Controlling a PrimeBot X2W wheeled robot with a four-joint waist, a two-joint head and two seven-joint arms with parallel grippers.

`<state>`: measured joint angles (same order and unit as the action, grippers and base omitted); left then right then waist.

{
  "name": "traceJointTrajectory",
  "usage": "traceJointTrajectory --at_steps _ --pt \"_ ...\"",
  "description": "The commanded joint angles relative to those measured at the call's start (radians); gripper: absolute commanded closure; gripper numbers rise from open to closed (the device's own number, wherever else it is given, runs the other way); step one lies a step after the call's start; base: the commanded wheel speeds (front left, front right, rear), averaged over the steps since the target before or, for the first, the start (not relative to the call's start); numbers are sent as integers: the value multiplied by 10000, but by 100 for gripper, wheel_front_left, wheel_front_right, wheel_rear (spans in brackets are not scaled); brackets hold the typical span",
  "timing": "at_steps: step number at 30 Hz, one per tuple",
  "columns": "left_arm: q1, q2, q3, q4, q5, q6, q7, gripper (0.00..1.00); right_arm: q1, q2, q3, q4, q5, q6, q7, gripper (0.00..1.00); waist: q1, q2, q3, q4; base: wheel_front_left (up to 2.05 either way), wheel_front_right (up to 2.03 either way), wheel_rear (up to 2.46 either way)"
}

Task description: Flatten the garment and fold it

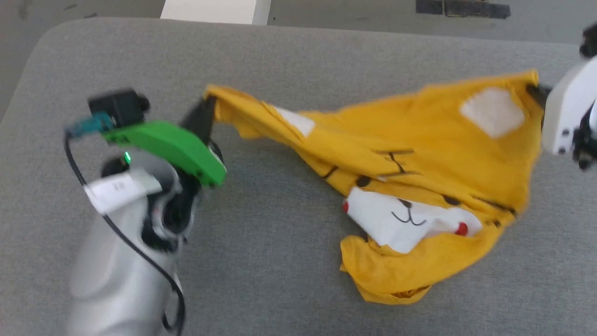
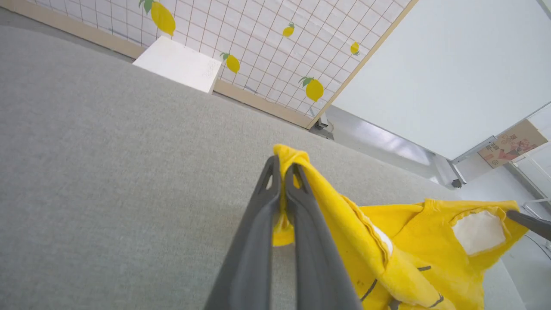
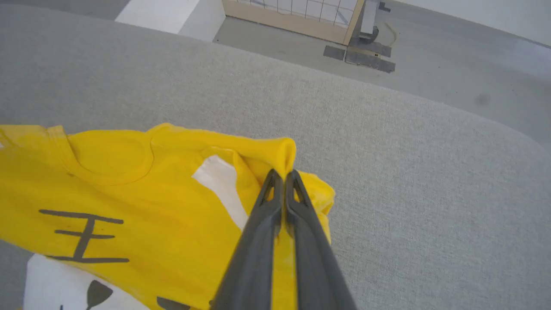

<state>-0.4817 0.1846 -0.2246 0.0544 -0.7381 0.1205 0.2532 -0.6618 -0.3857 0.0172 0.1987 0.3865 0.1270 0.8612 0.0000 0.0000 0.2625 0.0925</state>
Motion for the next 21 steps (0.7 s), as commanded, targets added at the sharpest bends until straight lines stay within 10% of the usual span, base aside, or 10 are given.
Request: traceJointTrajectory --at_steps 1,21 --pt "-676 257 18 208 86 -146 112 100 -516 182 -82 7 95 37 -119 100 0 0 -63 -106 0 0 0" --pt "-9840 2084 -122 4827 3036 13 -1118 100 -9299 2687 -628 3706 -1963 37 -3843 100 0 0 1704 -833 0 0 0"
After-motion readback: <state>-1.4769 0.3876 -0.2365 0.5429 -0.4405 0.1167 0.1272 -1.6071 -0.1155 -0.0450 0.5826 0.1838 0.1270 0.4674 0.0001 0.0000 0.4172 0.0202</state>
